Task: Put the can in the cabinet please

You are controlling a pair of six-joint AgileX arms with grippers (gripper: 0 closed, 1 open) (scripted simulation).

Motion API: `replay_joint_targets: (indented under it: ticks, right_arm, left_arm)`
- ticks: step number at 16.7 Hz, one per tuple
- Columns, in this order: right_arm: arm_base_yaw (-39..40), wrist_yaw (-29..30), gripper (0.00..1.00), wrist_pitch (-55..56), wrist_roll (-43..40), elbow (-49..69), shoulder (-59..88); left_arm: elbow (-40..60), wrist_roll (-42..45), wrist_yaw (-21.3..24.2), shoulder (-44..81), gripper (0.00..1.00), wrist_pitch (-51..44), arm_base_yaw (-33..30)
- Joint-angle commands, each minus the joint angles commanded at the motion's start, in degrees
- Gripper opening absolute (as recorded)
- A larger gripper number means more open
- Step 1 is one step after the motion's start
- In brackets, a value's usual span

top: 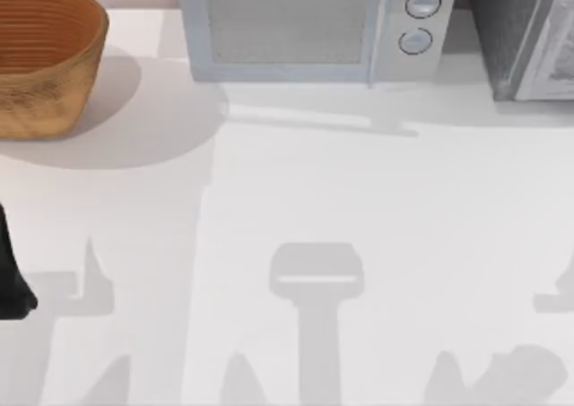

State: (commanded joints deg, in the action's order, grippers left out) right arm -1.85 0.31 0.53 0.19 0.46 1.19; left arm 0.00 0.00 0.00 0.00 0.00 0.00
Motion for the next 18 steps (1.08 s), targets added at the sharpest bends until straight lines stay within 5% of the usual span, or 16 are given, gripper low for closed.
replay_joint_targets:
  ticks: [11, 18]
  right_arm:
    - [1.8, 0.0, 0.00, -0.9, 0.1, 1.4, 0.5]
    - [4.0, 3.2, 0.00, -6.6, 0.4, 24.7, 18.8]
  left_arm:
    - [0.0, 0.0, 0.0, 0.0, 1.00, 0.0, 0.0]
    - [0.0, 0.0, 0.0, 0.0, 1.00, 0.0, 0.0]
